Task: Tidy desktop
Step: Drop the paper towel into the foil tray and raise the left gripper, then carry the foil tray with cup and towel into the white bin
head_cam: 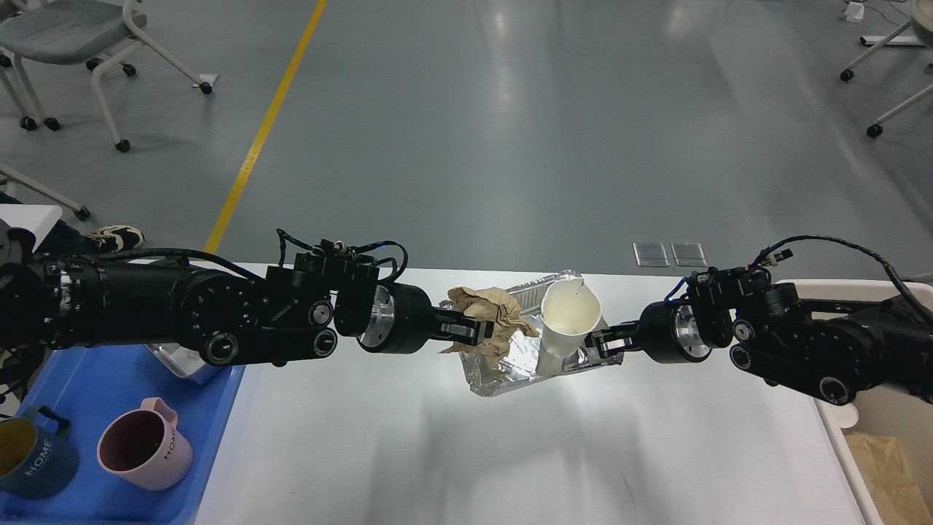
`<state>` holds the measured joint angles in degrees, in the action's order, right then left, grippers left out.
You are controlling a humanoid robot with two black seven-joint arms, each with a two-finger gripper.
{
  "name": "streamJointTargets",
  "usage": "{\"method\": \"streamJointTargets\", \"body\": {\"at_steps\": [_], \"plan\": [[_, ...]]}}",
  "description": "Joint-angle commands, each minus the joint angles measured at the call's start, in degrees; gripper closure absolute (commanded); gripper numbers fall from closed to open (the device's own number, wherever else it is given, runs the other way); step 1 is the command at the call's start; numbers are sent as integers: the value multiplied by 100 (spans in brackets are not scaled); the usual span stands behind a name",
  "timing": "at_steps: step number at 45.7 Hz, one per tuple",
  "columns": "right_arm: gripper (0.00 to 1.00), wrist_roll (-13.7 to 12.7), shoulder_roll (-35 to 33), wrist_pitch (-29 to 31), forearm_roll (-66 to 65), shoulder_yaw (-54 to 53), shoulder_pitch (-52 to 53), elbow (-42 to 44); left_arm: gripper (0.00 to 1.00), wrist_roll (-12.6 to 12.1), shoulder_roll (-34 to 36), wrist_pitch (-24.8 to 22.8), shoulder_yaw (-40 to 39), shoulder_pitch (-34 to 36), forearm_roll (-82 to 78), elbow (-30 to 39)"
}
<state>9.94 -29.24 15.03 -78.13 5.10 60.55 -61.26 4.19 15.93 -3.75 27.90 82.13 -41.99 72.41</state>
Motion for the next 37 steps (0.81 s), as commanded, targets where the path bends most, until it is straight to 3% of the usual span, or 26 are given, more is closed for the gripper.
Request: {"method": "streamJointTargets", "body": {"at_steps": [1,4,21,28,37], "plan": [[100,8,-3,0,0,0,1,0,26,38,15,58,-100,22,138,-8],[100,8,-3,0,0,-9,-8,0,18,56,59,67,-188,31,287,1],[100,35,-82,0,26,-26,-17,-9,13,73,454,85,-662,40,700,1],[100,35,-135,0,193,-35,-26,0,11,73,981,94,-1303,-118,1131,1],[100,43,-336,0,492,-35,-52,8,11,82,1641,462,-2647,-988,1632,1]]}}
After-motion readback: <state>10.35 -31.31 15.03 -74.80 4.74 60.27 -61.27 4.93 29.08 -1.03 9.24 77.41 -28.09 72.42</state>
